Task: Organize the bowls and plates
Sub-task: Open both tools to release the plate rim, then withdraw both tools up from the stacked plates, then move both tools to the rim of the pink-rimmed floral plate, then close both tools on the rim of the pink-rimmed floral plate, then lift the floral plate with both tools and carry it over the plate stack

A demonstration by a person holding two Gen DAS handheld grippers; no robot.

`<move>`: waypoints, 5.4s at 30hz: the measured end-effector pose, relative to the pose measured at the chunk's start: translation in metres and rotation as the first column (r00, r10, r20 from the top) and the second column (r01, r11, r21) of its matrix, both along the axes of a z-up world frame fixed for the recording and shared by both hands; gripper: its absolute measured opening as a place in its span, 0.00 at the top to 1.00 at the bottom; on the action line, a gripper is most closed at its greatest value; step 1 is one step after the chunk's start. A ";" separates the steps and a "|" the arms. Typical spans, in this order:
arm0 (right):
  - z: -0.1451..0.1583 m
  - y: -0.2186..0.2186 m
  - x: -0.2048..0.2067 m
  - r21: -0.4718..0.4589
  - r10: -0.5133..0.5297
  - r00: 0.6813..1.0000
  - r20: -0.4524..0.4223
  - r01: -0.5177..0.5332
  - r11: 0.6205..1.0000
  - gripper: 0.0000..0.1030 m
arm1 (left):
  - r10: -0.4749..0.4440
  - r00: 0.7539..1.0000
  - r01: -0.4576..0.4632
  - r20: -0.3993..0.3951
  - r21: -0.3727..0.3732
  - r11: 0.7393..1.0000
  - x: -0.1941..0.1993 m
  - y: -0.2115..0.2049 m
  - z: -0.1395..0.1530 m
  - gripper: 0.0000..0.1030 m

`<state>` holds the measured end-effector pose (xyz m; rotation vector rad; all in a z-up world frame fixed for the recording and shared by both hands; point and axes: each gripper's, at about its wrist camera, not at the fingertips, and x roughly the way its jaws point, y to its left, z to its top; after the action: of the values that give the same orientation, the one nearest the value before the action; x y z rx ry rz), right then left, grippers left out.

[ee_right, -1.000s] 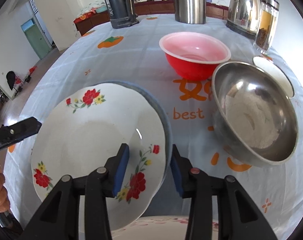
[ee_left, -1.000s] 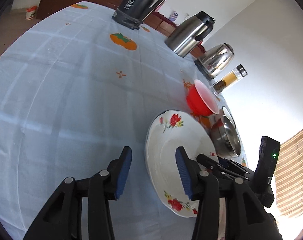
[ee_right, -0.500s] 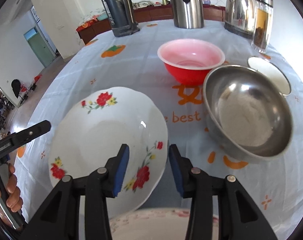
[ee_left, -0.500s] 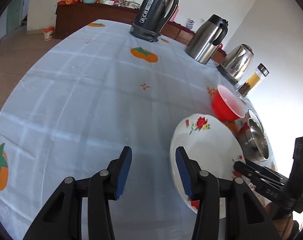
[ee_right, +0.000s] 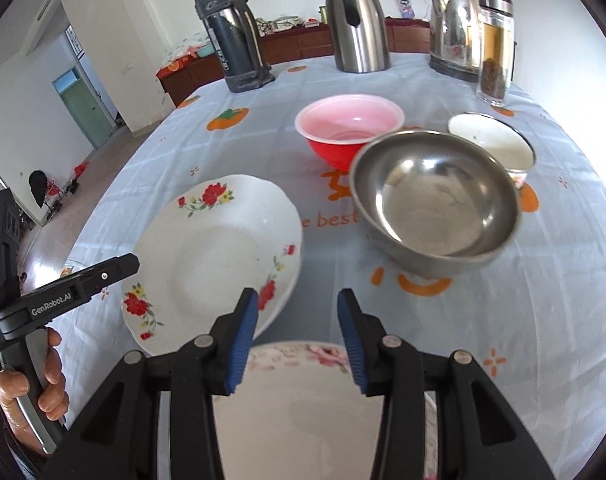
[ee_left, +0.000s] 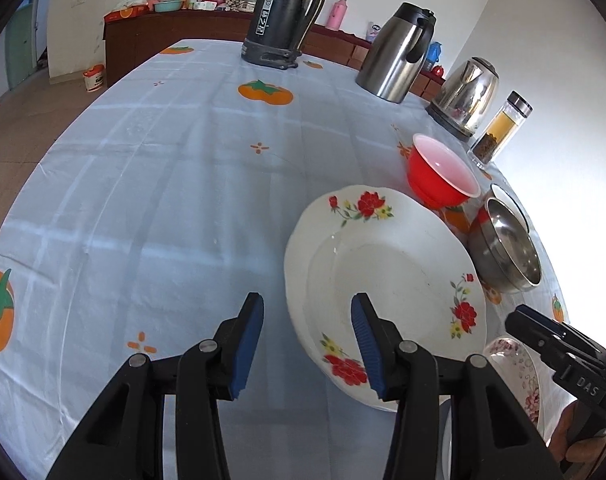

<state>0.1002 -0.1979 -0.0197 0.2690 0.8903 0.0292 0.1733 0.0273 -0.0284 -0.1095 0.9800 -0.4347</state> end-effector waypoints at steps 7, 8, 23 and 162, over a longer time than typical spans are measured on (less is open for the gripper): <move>0.004 -0.010 -0.020 0.022 0.002 1.000 0.018 -0.003 1.000 0.60 | 0.037 0.998 -0.041 0.057 0.077 0.996 -0.019 -0.011 0.003 0.53; 0.004 -0.012 -0.024 0.027 -0.001 1.000 0.021 0.001 1.000 0.60 | 0.042 0.997 -0.048 0.068 0.088 0.995 -0.022 -0.012 0.003 0.53; 0.017 -0.038 -0.097 0.017 -0.085 0.982 0.168 0.083 0.996 0.54 | 0.079 0.935 -0.155 0.346 0.198 0.968 -0.077 -0.029 0.019 0.38; -0.005 0.012 -0.077 0.096 -0.017 0.974 0.224 -0.004 0.995 0.85 | 0.058 0.970 -0.064 0.234 0.020 0.998 -0.096 -0.025 0.020 0.65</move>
<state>0.0231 -0.1862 -0.0250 0.3512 0.6633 0.0947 0.0773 0.0019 -0.0082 -0.0617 0.7483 -0.3684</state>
